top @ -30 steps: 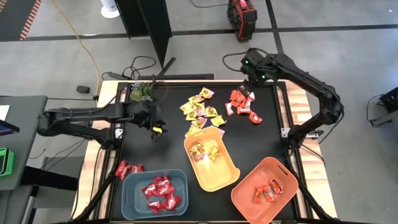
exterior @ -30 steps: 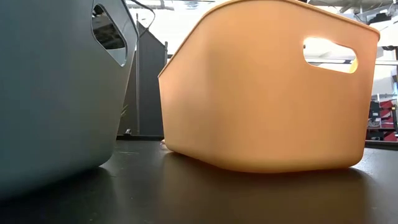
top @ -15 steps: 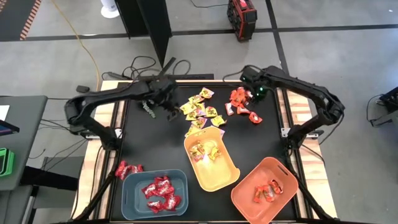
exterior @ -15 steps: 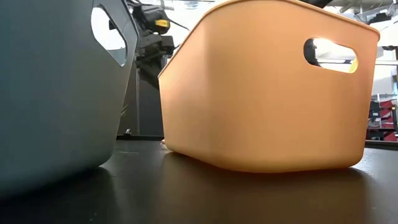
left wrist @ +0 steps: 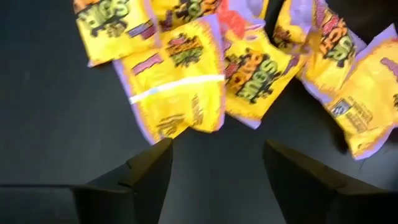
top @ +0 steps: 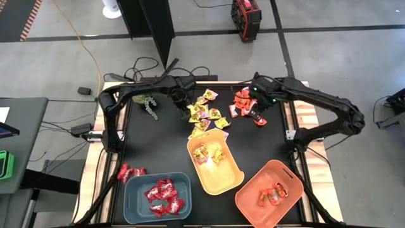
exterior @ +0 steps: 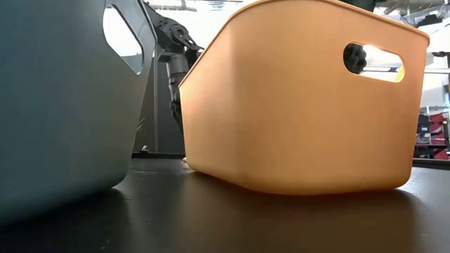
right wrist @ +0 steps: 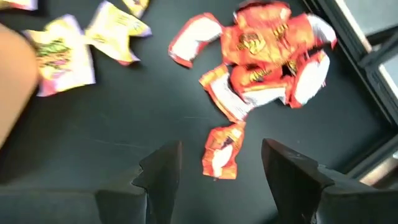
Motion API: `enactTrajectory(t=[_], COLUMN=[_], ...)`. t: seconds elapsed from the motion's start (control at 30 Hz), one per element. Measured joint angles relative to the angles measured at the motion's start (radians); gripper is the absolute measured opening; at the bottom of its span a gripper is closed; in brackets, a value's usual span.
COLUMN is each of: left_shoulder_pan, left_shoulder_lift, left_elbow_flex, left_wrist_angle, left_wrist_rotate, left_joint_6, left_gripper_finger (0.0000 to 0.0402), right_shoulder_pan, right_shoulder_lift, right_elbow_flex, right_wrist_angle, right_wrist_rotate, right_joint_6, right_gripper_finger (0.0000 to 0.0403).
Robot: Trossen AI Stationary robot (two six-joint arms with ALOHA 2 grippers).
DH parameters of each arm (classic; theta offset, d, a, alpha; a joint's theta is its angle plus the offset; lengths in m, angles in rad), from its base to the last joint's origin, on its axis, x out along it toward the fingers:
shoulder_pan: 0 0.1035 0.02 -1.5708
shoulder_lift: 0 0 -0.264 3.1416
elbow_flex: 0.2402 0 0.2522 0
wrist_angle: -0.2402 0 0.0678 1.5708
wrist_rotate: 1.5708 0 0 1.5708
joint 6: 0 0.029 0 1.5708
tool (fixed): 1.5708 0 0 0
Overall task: Sort candy
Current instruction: Put the yellow chocolate into the orange bin
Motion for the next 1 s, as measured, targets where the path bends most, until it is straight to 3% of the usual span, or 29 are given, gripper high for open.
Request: enactTrajectory(t=[0.23, 0.47, 1.0], left_shoulder_pan=[-0.005, 0.003, -0.007], left_shoulder_lift=[0.021, 0.034, 0.122], left_elbow_flex=[0.047, 0.047, 0.029], left_wrist_angle=[0.035, 0.067, 0.047], left_wrist_rotate=[-0.027, -0.043, -0.046], left_joint_6=[-0.136, -0.258, -0.284], left_gripper_finger=[0.0294, 0.0298, 0.0297], right_shoulder_pan=[0.069, 0.114, 0.206], right_shoulder_lift=[-0.054, -0.055, -0.054], right_elbow_flex=[0.000, 0.000, 0.000], right_wrist_angle=[0.041, 0.055, 0.088], right_wrist_rotate=[0.002, 0.006, 0.008], right_joint_6=[0.006, 0.016, 0.079], right_gripper_finger=[0.0238, 0.0238, 0.0238])
